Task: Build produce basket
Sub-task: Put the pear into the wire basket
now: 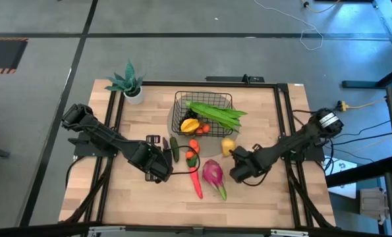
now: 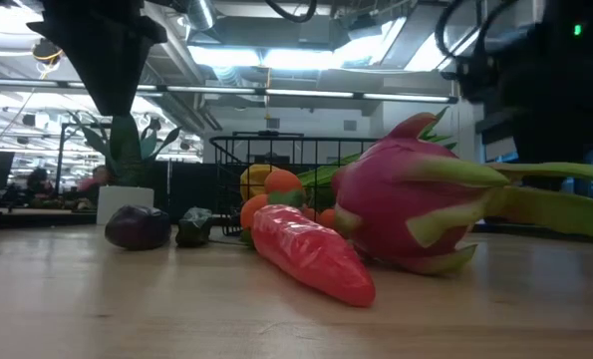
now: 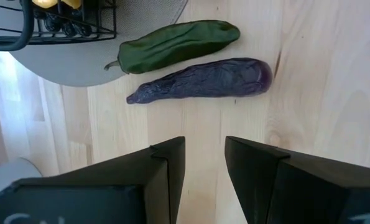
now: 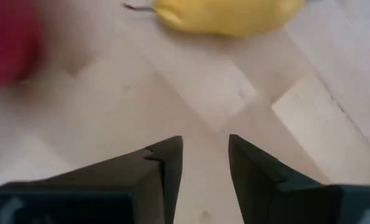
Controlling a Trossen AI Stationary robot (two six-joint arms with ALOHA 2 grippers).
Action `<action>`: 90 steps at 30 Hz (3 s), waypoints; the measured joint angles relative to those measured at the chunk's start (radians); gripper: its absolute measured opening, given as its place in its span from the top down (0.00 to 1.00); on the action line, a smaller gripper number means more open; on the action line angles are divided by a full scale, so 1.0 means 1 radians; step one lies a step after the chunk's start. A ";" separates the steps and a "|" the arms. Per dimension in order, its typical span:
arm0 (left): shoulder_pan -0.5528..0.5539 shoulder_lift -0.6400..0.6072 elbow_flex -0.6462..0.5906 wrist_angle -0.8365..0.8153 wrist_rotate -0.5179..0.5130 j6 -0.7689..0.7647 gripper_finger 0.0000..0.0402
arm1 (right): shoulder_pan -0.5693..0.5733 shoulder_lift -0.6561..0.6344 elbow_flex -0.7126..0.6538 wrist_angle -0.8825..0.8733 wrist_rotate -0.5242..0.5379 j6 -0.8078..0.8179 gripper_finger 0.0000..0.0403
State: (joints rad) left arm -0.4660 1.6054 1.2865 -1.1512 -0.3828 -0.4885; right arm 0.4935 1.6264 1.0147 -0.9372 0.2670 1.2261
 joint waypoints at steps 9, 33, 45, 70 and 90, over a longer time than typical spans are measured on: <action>0.000 0.000 0.000 0.005 0.000 0.000 0.74 | -0.020 -0.051 0.050 0.079 0.417 -0.017 0.70; 0.001 0.000 0.001 0.016 -0.002 0.002 0.74 | -0.139 0.143 0.042 0.211 0.017 -0.113 0.70; 0.001 0.001 0.001 0.017 -0.002 0.002 0.74 | -0.051 0.113 0.041 -0.060 0.017 -0.029 0.70; 0.001 0.001 0.001 0.024 -0.002 0.003 0.74 | -0.178 0.103 -0.042 -0.089 -0.057 -0.332 0.70; 0.001 0.001 0.001 0.035 -0.002 0.002 0.74 | -0.174 -0.321 -0.135 0.036 -0.043 -0.413 0.70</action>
State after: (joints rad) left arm -0.4650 1.6062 1.2873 -1.1160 -0.3843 -0.4862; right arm 0.3191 1.3052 0.8801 -0.9016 0.2245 0.8134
